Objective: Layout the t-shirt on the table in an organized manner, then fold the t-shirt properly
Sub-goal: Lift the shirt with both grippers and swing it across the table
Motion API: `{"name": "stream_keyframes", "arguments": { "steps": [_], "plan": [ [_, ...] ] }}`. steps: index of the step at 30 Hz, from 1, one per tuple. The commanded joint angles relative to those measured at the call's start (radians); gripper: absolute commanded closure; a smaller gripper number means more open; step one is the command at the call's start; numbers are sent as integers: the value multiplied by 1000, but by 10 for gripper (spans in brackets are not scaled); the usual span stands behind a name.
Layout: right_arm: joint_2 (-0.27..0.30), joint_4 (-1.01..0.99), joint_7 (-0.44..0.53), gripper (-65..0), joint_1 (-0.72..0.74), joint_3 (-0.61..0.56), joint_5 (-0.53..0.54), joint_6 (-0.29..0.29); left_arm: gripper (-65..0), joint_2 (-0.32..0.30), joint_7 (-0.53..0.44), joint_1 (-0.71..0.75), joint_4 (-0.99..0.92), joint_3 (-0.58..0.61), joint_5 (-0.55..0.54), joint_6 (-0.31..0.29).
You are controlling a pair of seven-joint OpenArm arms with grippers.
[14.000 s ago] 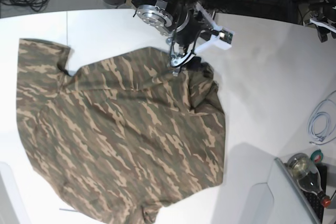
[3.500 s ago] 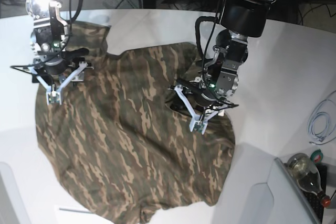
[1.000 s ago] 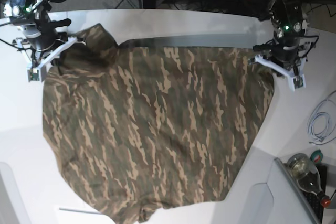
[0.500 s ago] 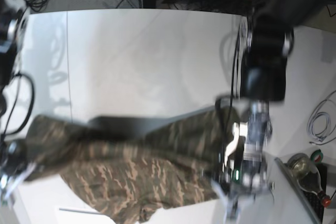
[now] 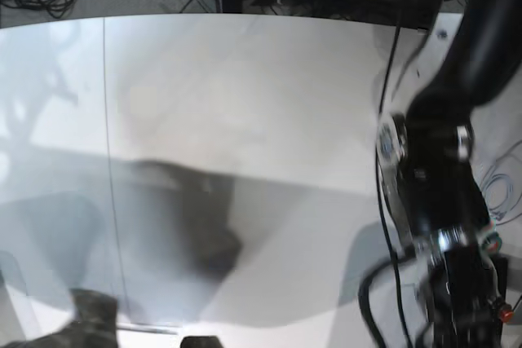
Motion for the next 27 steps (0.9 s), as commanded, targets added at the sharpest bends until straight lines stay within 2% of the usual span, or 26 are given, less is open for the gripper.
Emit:
{"name": "stream_keyframes", "arguments": {
  "steps": [1, 3, 5, 8, 11, 13, 15, 20, 27],
  "plan": [
    [4, 31, 2, 0, -48, 41, -23, -19, 0, -15, -14, 37, 61, -6, 20, 5],
    [-59, 58, 21, 0, -179, 85, -23, -19, 0, -49, -18, 179, 121, -2, 14, 5],
    [-140, 75, 74, 0, -344, 160, -23, -19, 0, -49, -49, 336, 149, -5, 14, 5],
    [-290, 75, 160, 0, -533, 232, -23, -19, 0, -52, -190, 558, 116, -14, 14, 5],
    [-416, 18, 209, 0, -686, 248, -24, -19, 0, -61, -354, 733, 18, -17, 22, 5],
    [-458, -69, 246, 0, -733, 245, -24, -19, 0, -69, -413, 791, -77, -25, 22, 5],
    [-482, -167, 289, 0, -757, 220, -24, -19, 0, -71, -463, 821, -189, -31, 22, 6],
    [-471, -309, 334, 0, -774, 183, -26, -20, 0, -90, -580, 837, -358, -112, 22, 8],
    [-441, -253, 328, 0, -766, 160, -26, -22, 0, -107, -538, 781, -289, -109, 25, 8]
  ]
}}
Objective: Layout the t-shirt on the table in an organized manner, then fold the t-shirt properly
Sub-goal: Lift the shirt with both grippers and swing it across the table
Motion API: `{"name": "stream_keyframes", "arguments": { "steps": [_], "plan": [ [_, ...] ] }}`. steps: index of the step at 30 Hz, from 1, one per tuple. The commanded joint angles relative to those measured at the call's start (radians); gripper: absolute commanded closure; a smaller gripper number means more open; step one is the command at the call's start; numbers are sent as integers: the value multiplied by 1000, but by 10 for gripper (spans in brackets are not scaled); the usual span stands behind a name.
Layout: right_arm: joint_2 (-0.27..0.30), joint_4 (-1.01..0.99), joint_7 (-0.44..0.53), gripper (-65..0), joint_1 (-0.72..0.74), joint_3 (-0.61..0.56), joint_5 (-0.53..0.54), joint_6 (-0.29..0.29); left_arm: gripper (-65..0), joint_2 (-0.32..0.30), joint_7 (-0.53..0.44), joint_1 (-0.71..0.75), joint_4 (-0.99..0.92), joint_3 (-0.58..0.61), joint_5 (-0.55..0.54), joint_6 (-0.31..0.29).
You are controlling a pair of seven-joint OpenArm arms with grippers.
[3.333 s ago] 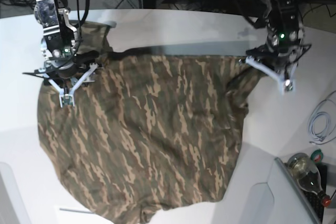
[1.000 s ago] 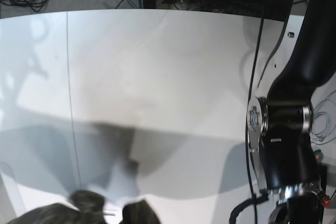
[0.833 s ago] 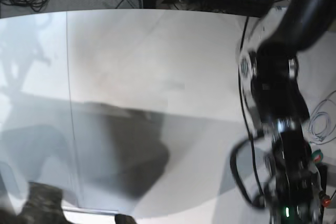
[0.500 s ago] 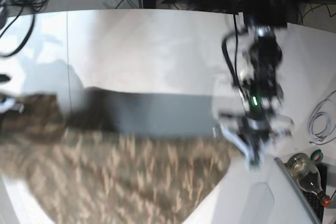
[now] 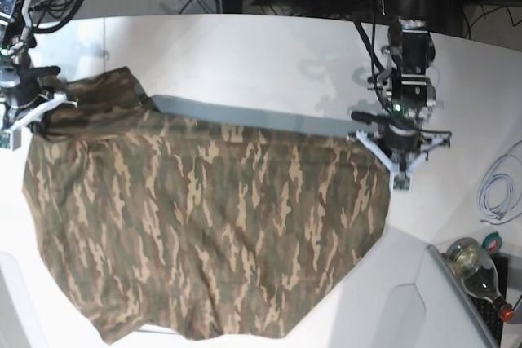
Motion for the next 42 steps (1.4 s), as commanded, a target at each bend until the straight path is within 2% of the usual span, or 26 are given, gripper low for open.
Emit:
{"name": "stream_keyframes", "arguments": {
  "steps": [1, 3, 7, 10, 14, 20, 26, 29, 31, 33, 36, 38, 39, 42],
  "plan": [
    [49, 30, 39, 0, 55, -22, 0, -15, 0, -25, -14, -71, 31, 12, 15, 24],
    [121, 26, 10, 0, 135, -85, 0, -18, 0, -38, 43, -173, 29, 73, 31, 24],
    [218, -48, -96, 0, 387, -163, 0, -19, 0, -38, 121, -423, -43, 185, 111, 24],
    [276, -143, -136, 0, 594, -229, 0, -18, 0, -9, 136, -624, -143, 234, 150, 24],
    [357, -198, -138, 0, 819, -350, 0, -16, 0, 23, 136, -874, -315, 251, 224, 24],
    [428, -198, -138, 0, 1057, -450, 0, -16, 0, 23, 133, -1136, -470, 250, 247, 24],
    [439, -194, -138, 0, 1209, -476, 0, -15, 0, 20, 133, -1260, -467, 245, 249, 24],
    [454, -179, -136, 0, 1255, -473, 0, -15, 0, 20, 129, -1274, -465, 236, 244, 24],
    [457, -120, -136, 0, 1261, -461, 0, -15, 0, 21, 96, -1274, -422, 208, 243, 24],
    [471, -24, -170, 0, 1209, -373, 0, -15, 0, 25, 81, -1274, -325, 129, 243, 24],
    [466, 141, -260, 0, 1053, -234, 2, -12, 0, 40, 139, -1207, -160, 67, 247, 18],
    [463, 243, -276, 0, 878, -163, 2, -12, 0, 28, 190, -1059, -17, 93, 247, 12],
    [445, 282, -273, 0, 775, -131, 4, -12, 0, 18, 204, -969, 67, 103, 247, -10],
    [351, 345, -257, 0, 517, -65, 4, -12, 0, -14, 211, -694, 271, 112, 255, -53]
  ]
}}
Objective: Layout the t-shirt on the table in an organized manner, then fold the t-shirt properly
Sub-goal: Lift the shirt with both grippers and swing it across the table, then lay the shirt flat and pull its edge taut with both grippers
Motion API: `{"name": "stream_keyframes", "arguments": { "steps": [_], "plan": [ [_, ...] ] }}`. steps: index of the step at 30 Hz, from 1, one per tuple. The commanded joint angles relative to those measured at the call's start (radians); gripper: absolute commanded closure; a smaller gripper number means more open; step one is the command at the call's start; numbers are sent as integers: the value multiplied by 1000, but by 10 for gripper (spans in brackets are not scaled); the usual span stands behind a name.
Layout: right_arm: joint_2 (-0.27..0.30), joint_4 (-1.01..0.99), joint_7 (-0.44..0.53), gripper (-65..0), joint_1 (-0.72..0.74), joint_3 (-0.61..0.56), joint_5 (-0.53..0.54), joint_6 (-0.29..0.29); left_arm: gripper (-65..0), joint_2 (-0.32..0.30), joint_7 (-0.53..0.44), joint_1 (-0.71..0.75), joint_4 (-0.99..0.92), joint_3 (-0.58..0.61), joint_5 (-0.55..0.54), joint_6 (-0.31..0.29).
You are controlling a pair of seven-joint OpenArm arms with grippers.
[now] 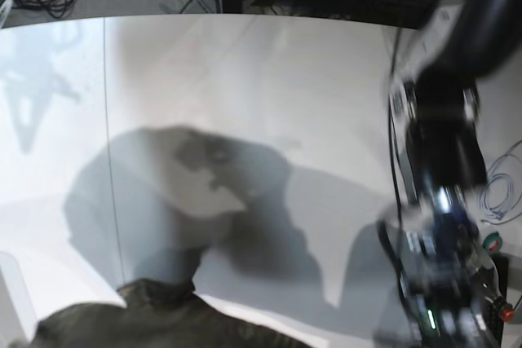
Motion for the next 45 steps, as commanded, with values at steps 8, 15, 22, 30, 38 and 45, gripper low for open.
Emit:
{"name": "stream_keyframes", "arguments": {
  "steps": [8, 15, 22, 30, 38, 45],
  "plan": [
    [-229, -96, 202, 0, -382, 20, 0, -9, 0, -23, -48, 506, 135, -57, 6, 33],
    [-280, -153, 207, 0, -465, 15, 5, -9, 0, -6, -83, 688, 130, -103, 6, 33],
    [-292, -268, 141, 0, -307, -245, 2, 51, 0, -2, -146, 710, 94, -195, 14, 33],
    [-421, -675, 116, -2, -8, -463, 2, 51, 0, -2, -146, 722, 83, -199, 16, 33],
    [-506, -1241, 316, 0, 225, -465, -1, 49, 0, 0, -144, 744, 89, -199, 16, 33],
    [-492, -1422, 363, 0, 224, -466, -1, -88, 0, 0, -143, 745, 89, -199, 16, 33]
  ]
}}
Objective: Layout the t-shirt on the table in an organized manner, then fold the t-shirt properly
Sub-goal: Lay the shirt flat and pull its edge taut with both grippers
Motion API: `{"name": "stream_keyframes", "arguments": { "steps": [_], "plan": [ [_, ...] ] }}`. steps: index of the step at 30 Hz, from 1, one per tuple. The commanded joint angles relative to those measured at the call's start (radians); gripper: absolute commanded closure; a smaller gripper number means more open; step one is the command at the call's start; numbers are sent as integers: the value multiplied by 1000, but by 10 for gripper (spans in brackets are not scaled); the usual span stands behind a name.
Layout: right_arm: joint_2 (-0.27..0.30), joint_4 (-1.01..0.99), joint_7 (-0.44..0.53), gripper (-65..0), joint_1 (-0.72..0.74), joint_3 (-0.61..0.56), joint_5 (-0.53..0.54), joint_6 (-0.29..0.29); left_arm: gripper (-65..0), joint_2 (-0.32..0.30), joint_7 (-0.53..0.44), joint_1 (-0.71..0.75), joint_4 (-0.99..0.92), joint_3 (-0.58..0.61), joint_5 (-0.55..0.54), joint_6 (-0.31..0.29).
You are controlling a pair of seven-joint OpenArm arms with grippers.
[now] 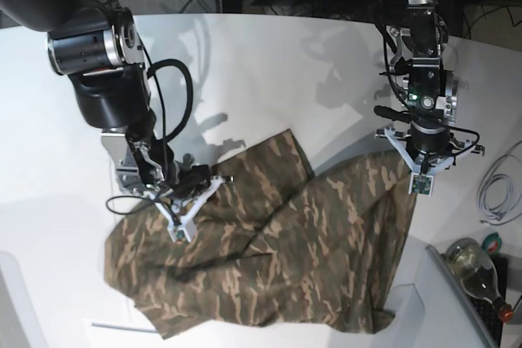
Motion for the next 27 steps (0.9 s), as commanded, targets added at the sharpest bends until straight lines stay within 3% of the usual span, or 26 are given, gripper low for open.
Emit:
{"name": "stream_keyframes", "arguments": {
  "steps": [1, 12, 22, 27],
  "plan": [
    [32, 13, -89, 0, -31, -2, -33, -52, 0, -8, -17, -10, 20, -2, 9, 9],
    [196, 527, -293, 0, -390, 11, -30, -125, 0, 17, -22, 51, 8, 8, 9, 9],
    [286, 647, -319, 0, -550, 168, -32, -126, 0, 69, -22, 140, 6, 12, 10, 9],
    [294, 745, -321, 0, -653, 232, -32, -126, 0, 71, -22, 184, 6, 10, 3, 11]
  ]
}}
